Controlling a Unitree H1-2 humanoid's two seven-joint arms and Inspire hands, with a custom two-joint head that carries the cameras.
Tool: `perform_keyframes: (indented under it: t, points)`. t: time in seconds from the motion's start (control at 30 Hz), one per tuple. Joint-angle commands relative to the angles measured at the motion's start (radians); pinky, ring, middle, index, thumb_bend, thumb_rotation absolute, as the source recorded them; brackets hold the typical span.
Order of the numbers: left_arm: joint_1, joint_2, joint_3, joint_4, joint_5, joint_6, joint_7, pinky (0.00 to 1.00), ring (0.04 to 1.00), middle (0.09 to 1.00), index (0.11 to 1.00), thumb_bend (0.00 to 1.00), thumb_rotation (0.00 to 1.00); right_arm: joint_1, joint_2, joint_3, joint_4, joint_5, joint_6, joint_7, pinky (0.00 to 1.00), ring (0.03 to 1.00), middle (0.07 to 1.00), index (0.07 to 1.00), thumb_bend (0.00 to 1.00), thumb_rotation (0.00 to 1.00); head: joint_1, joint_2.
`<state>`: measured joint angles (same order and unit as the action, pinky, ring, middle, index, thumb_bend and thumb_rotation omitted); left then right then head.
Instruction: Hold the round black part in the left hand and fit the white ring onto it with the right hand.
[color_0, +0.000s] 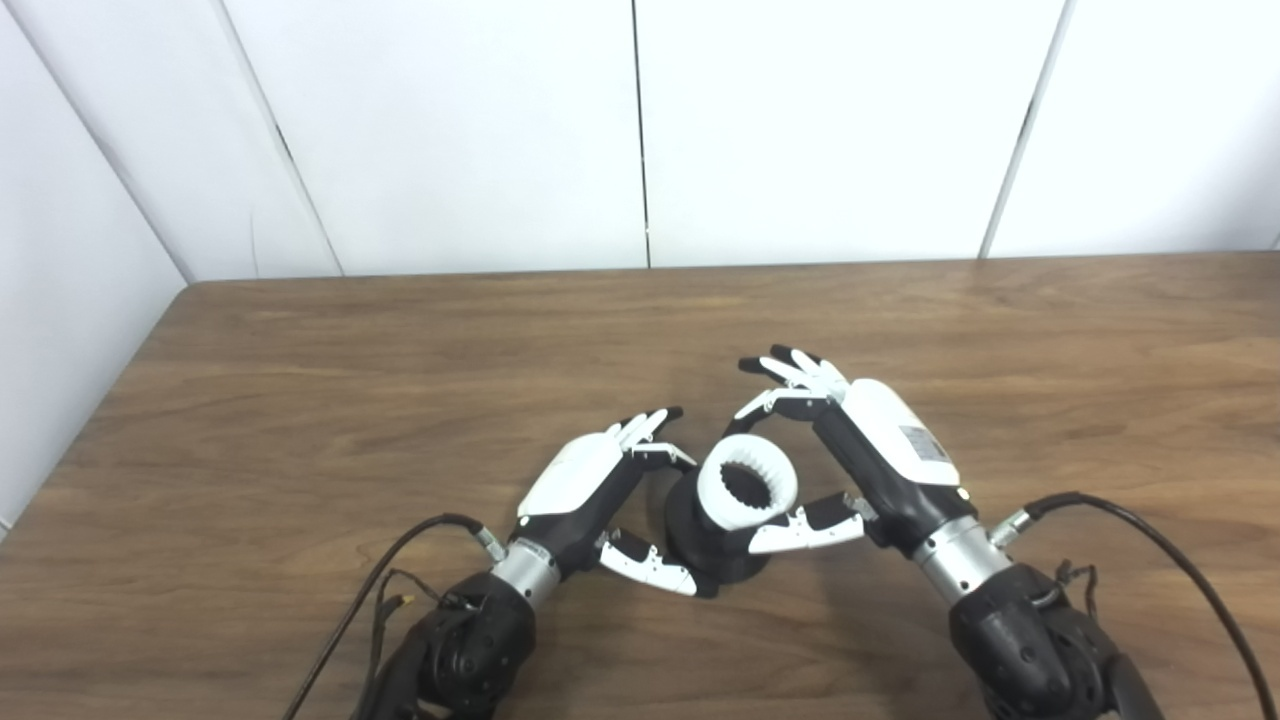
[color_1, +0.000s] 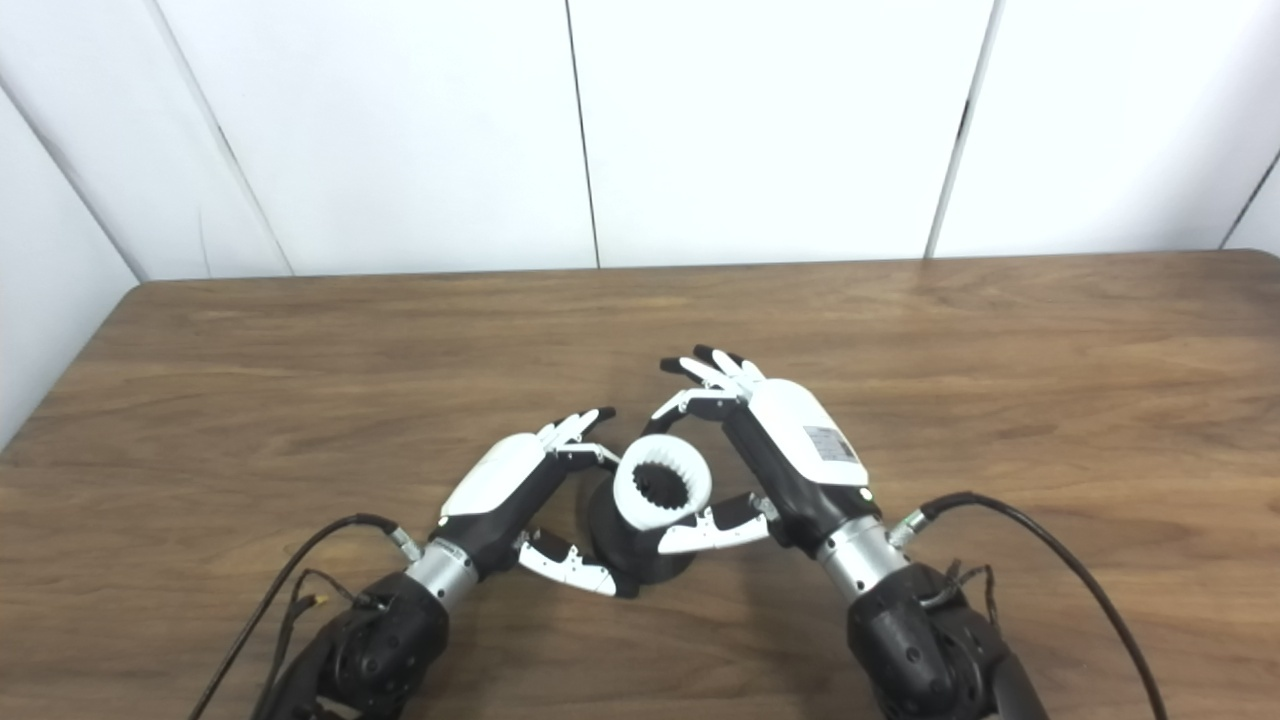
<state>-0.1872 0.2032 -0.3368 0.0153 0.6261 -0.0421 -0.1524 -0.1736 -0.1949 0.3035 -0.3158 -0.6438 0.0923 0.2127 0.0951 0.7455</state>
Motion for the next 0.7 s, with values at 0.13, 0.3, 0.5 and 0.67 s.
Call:
perform_keyframes:
  t: [0.13,0.3,0.5,0.67]
  points:
    - [-0.024,0.002,-0.008,-0.031,0.009,-0.020,0.010,1.00,1.000,1.000,0.614,0.98,0.39,-0.052,0.013,-0.002,0.016,-0.004,-0.038,-0.024,1.00,0.973,0.898,0.585,0.81,0.27,0.008,0.003]
    - [-0.019,0.000,-0.010,-0.040,0.010,-0.017,0.010,1.00,1.000,1.000,0.611,0.98,0.39,-0.062,0.014,0.005,0.048,-0.014,-0.047,-0.031,1.00,0.967,0.897,0.587,0.81,0.29,0.015,0.004]
    - [-0.013,0.002,-0.013,-0.042,0.012,-0.021,0.014,1.00,1.000,1.000,0.613,0.98,0.41,-0.073,0.024,0.017,0.077,-0.008,-0.066,-0.043,1.00,0.964,0.897,0.585,0.81,0.30,0.015,0.006]
    - [-0.013,0.001,-0.017,-0.047,0.022,-0.012,0.012,1.00,1.000,1.000,0.622,0.98,0.41,-0.081,0.026,0.026,0.082,-0.017,-0.059,-0.034,1.00,0.963,0.898,0.589,0.80,0.30,0.017,0.009]
